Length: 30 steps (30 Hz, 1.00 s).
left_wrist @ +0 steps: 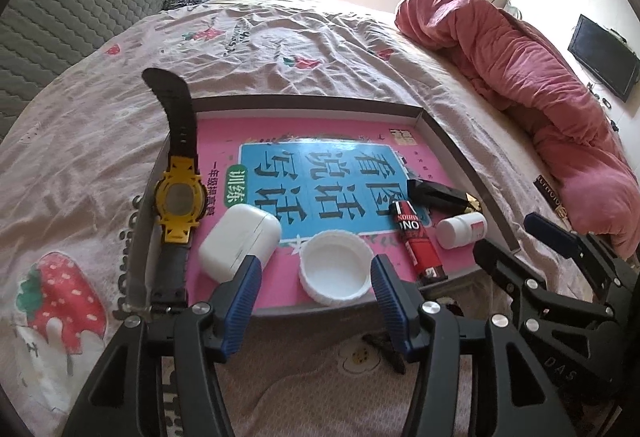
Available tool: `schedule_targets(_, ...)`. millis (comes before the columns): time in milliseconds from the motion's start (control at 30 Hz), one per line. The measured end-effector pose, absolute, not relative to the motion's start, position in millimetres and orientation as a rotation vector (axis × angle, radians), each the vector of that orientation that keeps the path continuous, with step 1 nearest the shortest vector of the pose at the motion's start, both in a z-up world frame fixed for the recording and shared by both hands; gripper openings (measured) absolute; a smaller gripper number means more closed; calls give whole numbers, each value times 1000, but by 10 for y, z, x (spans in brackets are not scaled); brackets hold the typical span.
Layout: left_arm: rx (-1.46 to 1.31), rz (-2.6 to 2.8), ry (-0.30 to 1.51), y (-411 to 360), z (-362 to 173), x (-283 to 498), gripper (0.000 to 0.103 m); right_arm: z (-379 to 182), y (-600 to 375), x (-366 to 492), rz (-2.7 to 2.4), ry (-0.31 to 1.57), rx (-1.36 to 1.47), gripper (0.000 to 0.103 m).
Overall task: Organize rigid objects
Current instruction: 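Open both tools and withdraw them from the box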
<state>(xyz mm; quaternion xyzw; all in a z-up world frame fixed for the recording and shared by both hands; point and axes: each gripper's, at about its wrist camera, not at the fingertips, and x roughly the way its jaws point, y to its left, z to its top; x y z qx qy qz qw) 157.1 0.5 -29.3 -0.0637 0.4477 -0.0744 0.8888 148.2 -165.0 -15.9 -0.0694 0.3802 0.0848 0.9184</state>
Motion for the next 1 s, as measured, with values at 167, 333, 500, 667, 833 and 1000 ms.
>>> schedule_targets(167, -112, -143, 925, -13, -219, 1476, 57, -101, -1635, 1408, 180, 765, -140, 75)
schedule_targets(333, -94, -132, 919, -44, -142, 1392, 57, -34, -1651, 1332, 173, 750, -139, 75)
schedule_targets(500, -79, -115, 919, -53, -82, 1319, 57, 22, -1689, 1246, 166, 736, -135, 75)
schedule_targets(667, -66, -106, 912, -62, -19, 1231, 57, 48, -1705, 1153, 165, 736, -130, 75)
schedule_targets(833, -61, -101, 910, -72, 14, 1156, 57, 79, -1717, 1056, 163, 729, -137, 75)
schedule_targets(1000, -55, -100, 903, -76, 64, 1084, 57, 93, -1727, 952, 171, 727, -127, 75)
